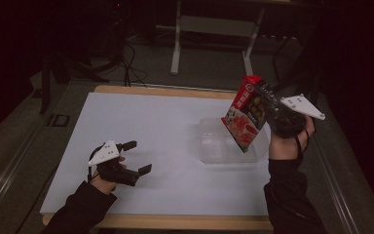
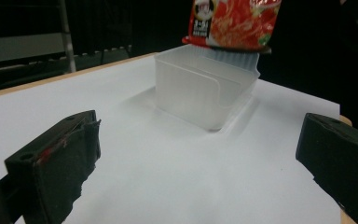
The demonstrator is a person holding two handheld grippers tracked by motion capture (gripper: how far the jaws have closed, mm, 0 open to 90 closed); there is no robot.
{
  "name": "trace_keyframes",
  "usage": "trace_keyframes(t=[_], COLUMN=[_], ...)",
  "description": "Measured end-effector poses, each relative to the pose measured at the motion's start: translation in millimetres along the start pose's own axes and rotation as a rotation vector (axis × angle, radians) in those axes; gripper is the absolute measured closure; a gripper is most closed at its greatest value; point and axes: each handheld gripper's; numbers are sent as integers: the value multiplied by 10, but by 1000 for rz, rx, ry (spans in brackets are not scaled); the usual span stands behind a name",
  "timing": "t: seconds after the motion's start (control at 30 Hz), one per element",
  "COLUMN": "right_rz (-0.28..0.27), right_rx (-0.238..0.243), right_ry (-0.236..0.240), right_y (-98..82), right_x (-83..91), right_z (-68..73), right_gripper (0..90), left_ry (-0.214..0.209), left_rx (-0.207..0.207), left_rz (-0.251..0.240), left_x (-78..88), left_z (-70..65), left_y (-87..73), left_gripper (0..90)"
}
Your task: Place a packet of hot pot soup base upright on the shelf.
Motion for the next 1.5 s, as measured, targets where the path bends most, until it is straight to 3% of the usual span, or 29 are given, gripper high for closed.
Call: trace_keyframes(t=[0.13, 0.63, 0.8, 1.0, 1.5], right_rz=[9, 39, 40, 83, 104], right_rx=[0, 0, -5, -6, -32], right_ry=[-11, -38, -33, -20, 6], right_y=[-86, -358, -435, -558, -808], right_x=[-66, -248, -294, -377, -281], right_z=[-24, -46, -51, -15, 1], right_gripper=[771, 768, 767, 761, 744], left_ry=[14, -2, 0, 4, -7], left_rx=[0, 19, 26, 33, 37], left_rz=[-13, -21, -32, -30, -18], left_x=[15, 12, 26, 30, 9], left_z=[13, 37, 44, 50, 47], left_y=[-7, -56, -49, -57, -66], left_gripper=[1, 1, 1, 1, 1])
Point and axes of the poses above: each handheld gripper's, and its own axes: x roughly backward along the jaws, y roughly out of its top, z roughly to its left, and after that the axes turned 7 degrees about -x, right-handed
